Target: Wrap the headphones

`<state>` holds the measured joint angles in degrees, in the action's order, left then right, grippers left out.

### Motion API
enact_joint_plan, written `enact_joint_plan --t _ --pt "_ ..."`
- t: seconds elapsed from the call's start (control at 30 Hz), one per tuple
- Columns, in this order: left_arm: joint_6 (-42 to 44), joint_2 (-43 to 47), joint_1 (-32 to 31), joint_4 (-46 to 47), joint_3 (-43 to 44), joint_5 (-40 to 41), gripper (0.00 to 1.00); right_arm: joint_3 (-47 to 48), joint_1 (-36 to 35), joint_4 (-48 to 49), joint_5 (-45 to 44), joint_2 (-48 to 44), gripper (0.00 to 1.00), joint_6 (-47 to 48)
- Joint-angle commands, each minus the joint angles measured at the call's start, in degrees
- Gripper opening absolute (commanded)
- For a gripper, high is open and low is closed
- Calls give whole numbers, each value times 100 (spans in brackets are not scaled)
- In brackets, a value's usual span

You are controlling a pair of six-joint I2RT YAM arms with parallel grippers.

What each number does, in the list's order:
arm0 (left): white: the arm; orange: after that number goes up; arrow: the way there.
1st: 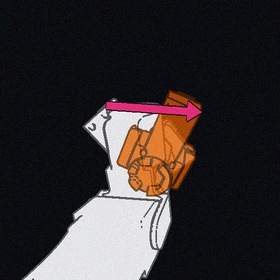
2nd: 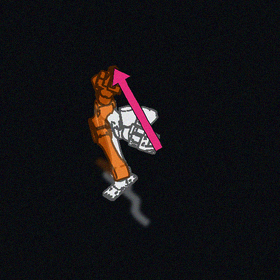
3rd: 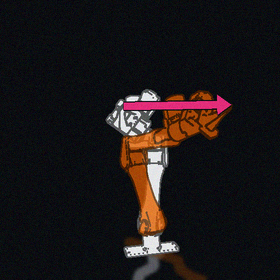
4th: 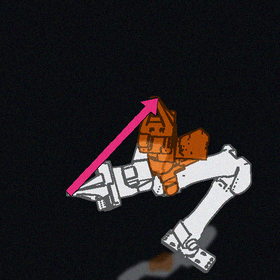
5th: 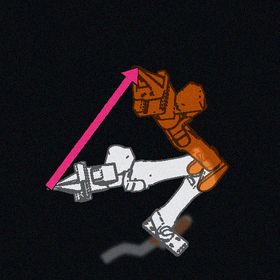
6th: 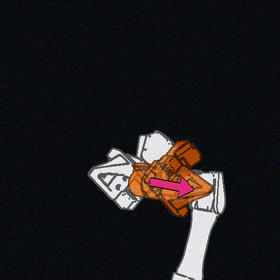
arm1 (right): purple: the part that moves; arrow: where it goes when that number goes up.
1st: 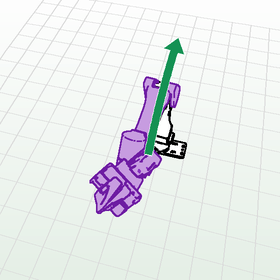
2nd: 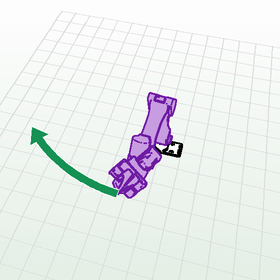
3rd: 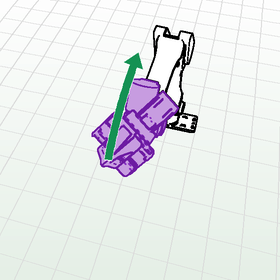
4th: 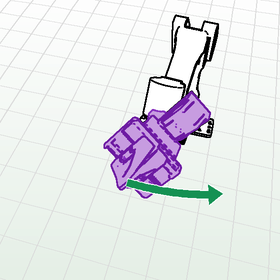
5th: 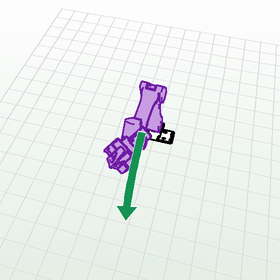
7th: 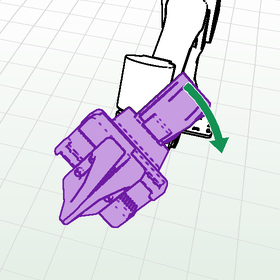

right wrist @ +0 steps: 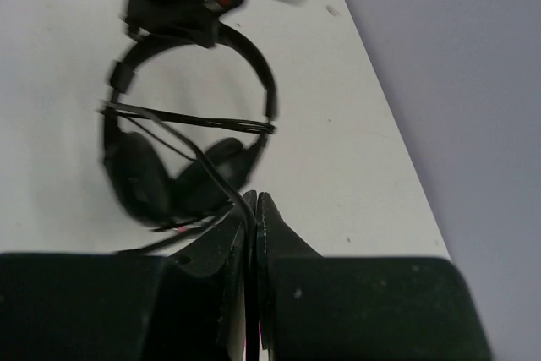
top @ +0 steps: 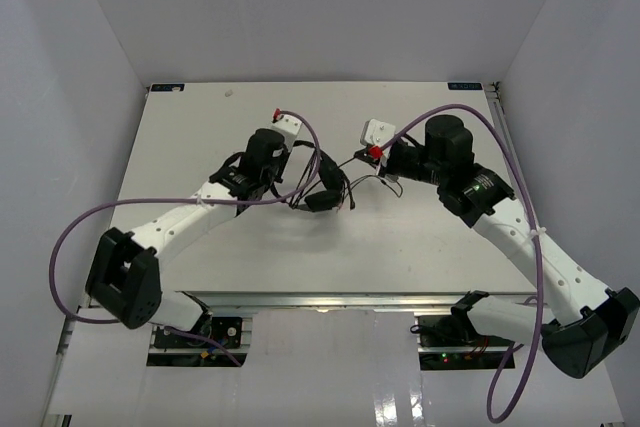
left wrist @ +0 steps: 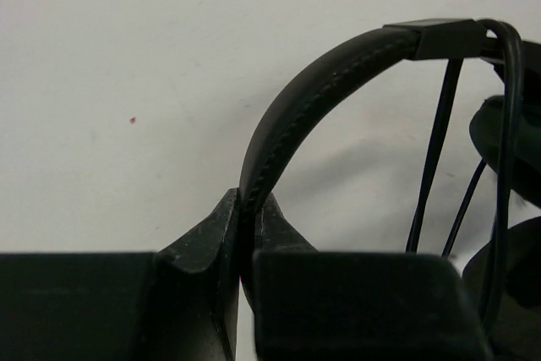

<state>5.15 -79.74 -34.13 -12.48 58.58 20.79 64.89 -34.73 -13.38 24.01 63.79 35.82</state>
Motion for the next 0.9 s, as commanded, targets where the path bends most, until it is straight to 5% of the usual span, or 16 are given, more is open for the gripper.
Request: enact_joint_plan --t 0.0,0.13,0.23,0.6,0.7,0.87 --pt "303 1560 11 643 -532 -2907 0 215 38 158 -1007 243 8 465" --pt "196 2358 -6 766 -735 -4389 0 -21 301 636 -1039 595 8 123" --pt "-105 2667 -6 738 -567 -4733 0 -104 526 716 -757 759 8 -177" --pt "-1037 2524 -6 883 515 -3996 0 -598 1234 1380 1330 744 8 -1541" --pt "-2110 2176 -6 1741 968 -3828 0 -1089 1241 2236 2235 922 8 -2438" --pt "-3581 1359 -42 1962 2199 -2462 0 -2204 1179 4943 3555 1088 8 -4853"
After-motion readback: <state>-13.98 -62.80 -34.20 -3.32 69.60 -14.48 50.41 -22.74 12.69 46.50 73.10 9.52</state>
